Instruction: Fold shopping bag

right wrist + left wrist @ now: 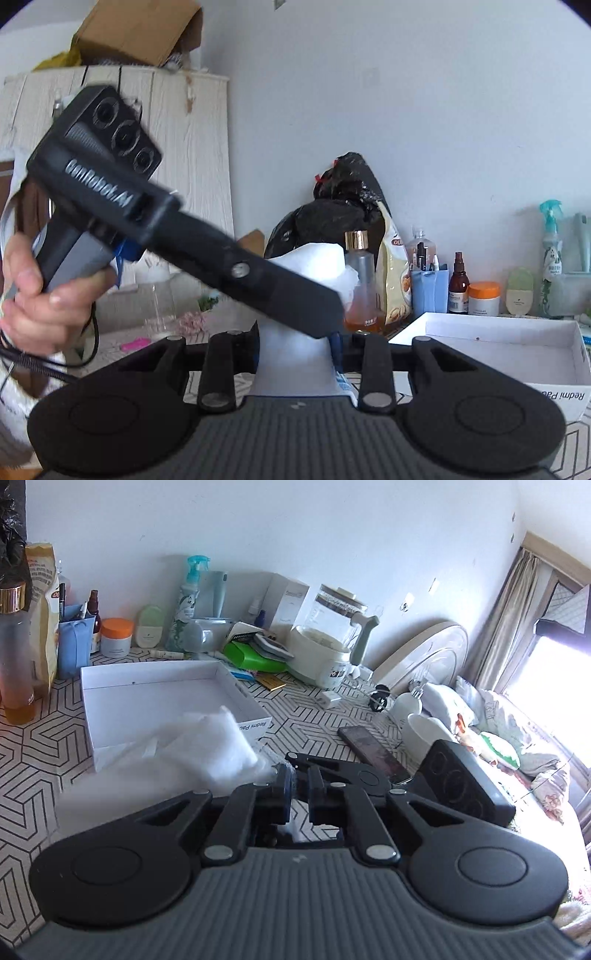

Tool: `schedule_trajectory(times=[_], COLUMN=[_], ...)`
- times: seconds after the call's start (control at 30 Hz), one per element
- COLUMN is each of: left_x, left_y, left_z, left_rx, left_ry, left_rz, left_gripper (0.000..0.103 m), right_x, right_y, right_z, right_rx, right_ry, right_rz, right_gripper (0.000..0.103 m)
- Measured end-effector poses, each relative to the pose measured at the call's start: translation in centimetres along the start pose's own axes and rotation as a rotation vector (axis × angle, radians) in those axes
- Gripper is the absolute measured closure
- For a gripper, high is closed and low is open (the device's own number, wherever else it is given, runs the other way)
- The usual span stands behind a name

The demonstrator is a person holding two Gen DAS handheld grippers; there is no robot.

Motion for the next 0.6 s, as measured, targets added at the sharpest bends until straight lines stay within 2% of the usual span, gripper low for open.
schedule_trajectory(times=[0.1,0.17,0.2,0.23,0.3,0.37,0.43,0.5,0.6], left_x=[-1.1,-1.8,-2.1,-2.4,-3.3,-3.9,-4.5,-4.8,-4.5], left_y=[-1.0,-1.8,-2.1,-2.2,-2.4,-2.1,-1.8,-1.3,-0.1], left_z=[1.5,2.4,2.9,3.3,4.5,5.9,7.1,8.2,8.5], left_rx=[0.029,0.079,0.104,0.125,0.184,0.227,0.256,0.309,0.398], left_ry=[-0.067,-0.106,-0.125,-0.140,-0.191,-0.247,-0.299,-0.352,-0.376], left_rz=[-0.024,-0.043,-0.051,-0.055,-0.058,-0.040,-0.031,-0.025,0.012], left_gripper=[0.092,0.083,0.072,0.068,0.068,0.067,0.056,0.050,0.039], right_x=[0.2,0.2,0.3,0.3,0.3,0.4,0.5,0.6,0.4], right_y=[-1.2,-2.2,-2.7,-3.3,-4.4,-5.2,-6.0,-6.7,-7.5], right_z=[0.6,1.0,1.2,1.3,1.7,1.6,1.1,0.6,0.2], right_rx=[0.048,0.065,0.077,0.091,0.114,0.110,0.119,0.143,0.189], right_ry=[-0.029,-0.045,-0.053,-0.060,-0.074,-0.083,-0.089,-0.090,-0.083], right_rz=[-0.080,-0.135,-0.164,-0.195,-0.253,-0.273,-0.292,-0.322,-0.374], right_gripper=[0.069,0.069,0.069,0.069,0.069,0.069,0.069,0.069,0.069])
Point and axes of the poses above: each gripper's, at about its wrist camera, not at the fingertips, and z roughly against the way its jaws point, y to its left, x to its top, the point moved 1 cm from there along -z, roughly the way its jaws point, and after that the axes turned 15 degrees about y, right-handed, at the moved point
